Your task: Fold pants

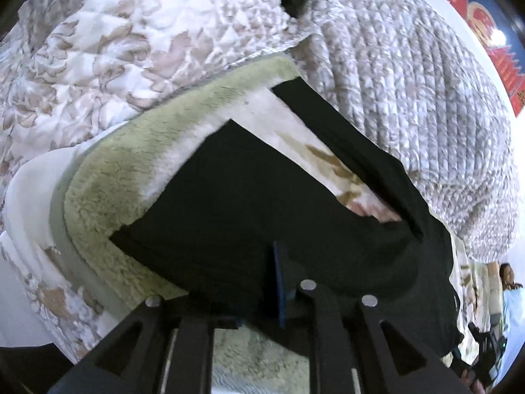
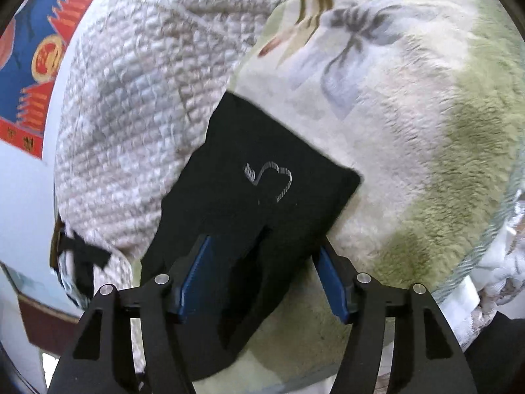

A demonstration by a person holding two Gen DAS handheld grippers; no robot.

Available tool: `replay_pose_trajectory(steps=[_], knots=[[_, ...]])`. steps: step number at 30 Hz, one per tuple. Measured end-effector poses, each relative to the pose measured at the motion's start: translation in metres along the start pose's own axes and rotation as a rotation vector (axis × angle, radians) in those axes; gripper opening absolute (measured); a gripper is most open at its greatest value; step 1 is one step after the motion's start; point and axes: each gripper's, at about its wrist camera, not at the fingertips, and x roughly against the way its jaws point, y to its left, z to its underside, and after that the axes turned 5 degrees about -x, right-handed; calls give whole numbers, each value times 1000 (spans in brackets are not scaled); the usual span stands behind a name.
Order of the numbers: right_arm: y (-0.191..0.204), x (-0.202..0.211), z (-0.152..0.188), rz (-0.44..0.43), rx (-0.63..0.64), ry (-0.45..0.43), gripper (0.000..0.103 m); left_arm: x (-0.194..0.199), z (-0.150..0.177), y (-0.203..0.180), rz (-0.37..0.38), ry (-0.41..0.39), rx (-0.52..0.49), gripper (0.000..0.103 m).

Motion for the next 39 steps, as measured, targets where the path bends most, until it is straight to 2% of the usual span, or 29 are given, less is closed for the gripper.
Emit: replay_pose_trajectory(steps=[3, 5, 6, 7, 11, 14, 18, 22, 26, 29, 31, 33, 36, 37, 39], knots=[[-3, -5, -10, 77, 6, -14, 62, -6, -2, -2, -11, 3, -14, 16], [-5, -13, -16, 117, 4, -9, 23, -7, -4, -5, -24, -2, -31, 9], [-4, -16, -19, 121, 9, -6, 14, -7, -5, -8, -34, -2, -45, 5], [-3, -16, -21, 123, 17, -9, 11, -6, -7, -9, -41, -4, -52, 4], [13, 18, -19, 126, 119, -74, 10, 5, -11, -13, -61, -22, -85, 4], [12, 34, -17, 178, 138, -97, 10, 9, -5, -14, -83, -11, -114, 4], [-14, 24, -20, 247, 55, -56, 10, 7, 6, -7, -80, 24, -81, 4], [-15, 22, -18, 279, 73, -60, 11, 15, 4, -6, -99, -5, -94, 4], [-16, 25, -17, 311, 69, -58, 12, 14, 7, -5, -112, 21, -94, 4], [-16, 26, -18, 352, 63, -50, 20, 18, 10, -6, -119, 35, -108, 5], [-15, 34, -17, 387, 57, -83, 31, 22, 11, -8, -148, 47, -119, 9], [-14, 48, -17, 393, 47, -135, 31, 28, 9, -6, -168, 49, -106, 9], [4, 58, -14, 405, 139, -187, 31, 43, 4, -6, -283, 5, -130, 13], [13, 59, -12, 403, 185, -202, 31, 49, 1, -8, -299, -19, -138, 14], [37, 53, -3, 394, 340, -214, 34, 56, -5, -16, -275, -58, -155, 18]])
